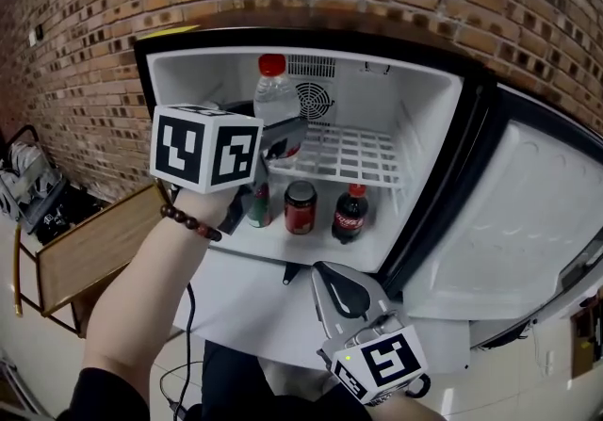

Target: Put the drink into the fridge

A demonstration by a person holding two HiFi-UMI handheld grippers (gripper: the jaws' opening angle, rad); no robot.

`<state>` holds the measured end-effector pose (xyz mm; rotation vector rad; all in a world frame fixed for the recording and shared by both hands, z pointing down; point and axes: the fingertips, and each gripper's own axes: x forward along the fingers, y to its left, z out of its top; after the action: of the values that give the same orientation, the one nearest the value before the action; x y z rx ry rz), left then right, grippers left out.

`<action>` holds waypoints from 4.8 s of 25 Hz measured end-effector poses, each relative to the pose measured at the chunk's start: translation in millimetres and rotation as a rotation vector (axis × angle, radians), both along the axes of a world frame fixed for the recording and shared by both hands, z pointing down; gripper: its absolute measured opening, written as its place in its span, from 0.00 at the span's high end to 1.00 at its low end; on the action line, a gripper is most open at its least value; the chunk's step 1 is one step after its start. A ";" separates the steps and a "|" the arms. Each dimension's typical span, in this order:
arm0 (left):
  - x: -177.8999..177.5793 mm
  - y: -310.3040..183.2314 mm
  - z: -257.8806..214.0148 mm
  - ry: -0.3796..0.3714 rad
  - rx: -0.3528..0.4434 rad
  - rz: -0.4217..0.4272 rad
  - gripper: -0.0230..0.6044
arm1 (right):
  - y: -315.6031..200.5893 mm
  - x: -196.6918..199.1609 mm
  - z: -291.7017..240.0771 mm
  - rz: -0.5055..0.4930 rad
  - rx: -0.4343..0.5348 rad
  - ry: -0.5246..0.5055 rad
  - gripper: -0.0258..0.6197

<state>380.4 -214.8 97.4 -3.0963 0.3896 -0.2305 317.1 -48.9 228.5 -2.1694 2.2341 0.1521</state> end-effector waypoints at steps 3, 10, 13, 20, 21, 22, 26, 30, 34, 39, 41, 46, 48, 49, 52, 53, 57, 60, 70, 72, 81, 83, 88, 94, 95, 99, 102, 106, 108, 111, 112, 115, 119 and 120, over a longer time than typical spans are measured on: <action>6.6 -8.3 -0.4 0.000 -0.004 -0.008 0.46 | -5.1 5.6 1.3 0.001 -0.003 -0.006 0.96; 20.1 -19.0 0.7 0.045 -0.025 -0.017 0.45 | -13.1 15.1 10.6 0.003 -0.022 -0.021 0.96; 21.1 -21.8 -0.3 0.076 -0.019 -0.029 0.45 | -15.4 16.0 11.9 0.004 -0.030 -0.020 0.96; 24.9 -21.6 0.4 0.105 0.011 -0.015 0.44 | -13.2 17.0 12.5 0.016 -0.039 -0.014 0.96; 23.9 -20.8 -0.3 0.110 0.025 -0.012 0.44 | -12.9 16.5 13.0 0.017 -0.041 -0.013 0.96; 22.4 -20.2 -1.1 0.116 0.038 -0.011 0.42 | -12.5 15.6 13.3 0.017 -0.042 -0.011 0.96; 10.1 -21.0 0.3 0.140 0.047 -0.017 0.40 | -10.9 10.1 9.5 0.019 -0.042 0.002 0.96; -11.8 -11.8 2.2 0.168 0.051 -0.015 0.40 | -7.2 2.0 3.1 0.025 -0.041 0.012 0.96; -47.0 12.4 3.5 0.217 0.058 -0.018 0.40 | 0.5 -11.1 -1.6 0.026 -0.038 0.016 0.96; -93.4 58.8 19.9 0.272 0.025 0.032 0.51 | 14.7 -29.6 -1.5 0.026 -0.042 0.013 0.96; -110.3 78.4 33.8 0.288 -0.001 0.054 0.59 | 22.8 -38.2 2.2 0.029 -0.052 0.007 0.96; -146.4 128.5 75.2 0.282 -0.025 0.095 0.84 | 51.7 -61.9 6.0 0.049 -0.060 -0.006 0.96; -161.4 149.5 88.8 0.284 -0.031 0.103 0.94 | 67.3 -74.3 6.8 0.058 -0.060 -0.006 0.96; -169.1 160.7 94.3 0.287 -0.031 0.108 0.96 | 75.8 -81.0 7.1 0.063 -0.060 -0.005 0.96; -192.5 195.1 105.2 0.290 -0.017 0.127 0.96 | 101.8 -102.6 6.5 0.081 -0.056 -0.001 0.96; -200.7 207.0 108.0 0.287 -0.012 0.134 0.96 | 110.5 -110.7 6.2 0.086 -0.056 0.000 0.96; -232.4 255.3 120.0 0.260 0.014 0.171 0.96 | 145.5 -146.1 4.5 0.096 -0.049 0.007 0.96; -255.5 290.0 127.6 0.249 0.024 0.196 0.96 | 171.5 -172.2 2.6 0.100 -0.043 0.017 0.96; -330.7 366.3 142.9 0.210 0.041 0.229 0.96 | 231.2 -242.5 -6.1 0.108 -0.002 0.032 0.96; -344.2 374.7 145.7 0.205 0.042 0.229 0.96 | 237.2 -255.4 -3.7 0.104 -0.004 0.029 0.96; -388.0 406.1 150.5 0.185 0.079 0.233 0.96 | 257.1 -302.9 -1.6 0.081 -0.011 0.032 0.96; -392.8 411.5 147.5 0.195 0.070 0.234 0.96 | 259.3 -308.3 0.5 0.078 -0.012 0.034 0.96; -395.9 408.2 150.8 0.194 0.090 0.226 0.96 | 258.7 -310.6 -1.3 0.077 -0.008 0.044 0.96; -383.9 400.0 146.7 0.203 0.105 0.228 0.96 | 254.6 -299.0 -7.6 0.088 0.002 0.055 0.96; -381.4 398.3 146.6 0.203 0.110 0.228 0.96 | 253.9 -295.9 -8.5 0.091 0.003 0.056 0.96; -369.5 397.9 138.6 0.211 0.090 0.236 0.96 | 251.6 -284.6 -13.5 0.100 0.014 0.056 0.96; -364.0 396.5 140.1 0.210 0.083 0.238 0.96 | 250.5 -278.6 -12.7 0.104 0.013 0.055 0.96; -360.7 392.6 146.7 0.196 0.083 0.235 0.96 | 249.9 -274.7 -12.2 0.107 0.015 0.058 0.96; -360.7 390.2 149.7 0.192 0.092 0.232 0.96 | 250.2 -274.5 -12.8 0.106 0.017 0.063 0.96; -361.9 389.0 150.8 0.189 0.093 0.227 0.96 | 250.6 -275.3 -12.6 0.103 0.016 0.066 0.96; -362.6 388.8 150.0 0.190 0.090 0.222 0.96 | 250.6 -275.7 -12.7 0.102 0.016 0.065 0.96; -364.8 387.8 148.4 0.196 0.080 0.213 0.96 | 250.0 -277.0 -12.5 0.099 0.016 0.065 0.96; -365.5 386.0 152.7 0.190 0.076 0.207 0.96 | 249.1 -277.3 -9.7 0.098 0.011 0.065 0.96; -365.4 385.7 153.8 0.188 0.074 0.206 0.96 | 249.2 -277.0 -9.3 0.098 0.010 0.065 0.96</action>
<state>15.0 170.9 251.2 -3.0623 0.0766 0.0767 40.1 200.2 219.2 -2.3019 2.1546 0.2383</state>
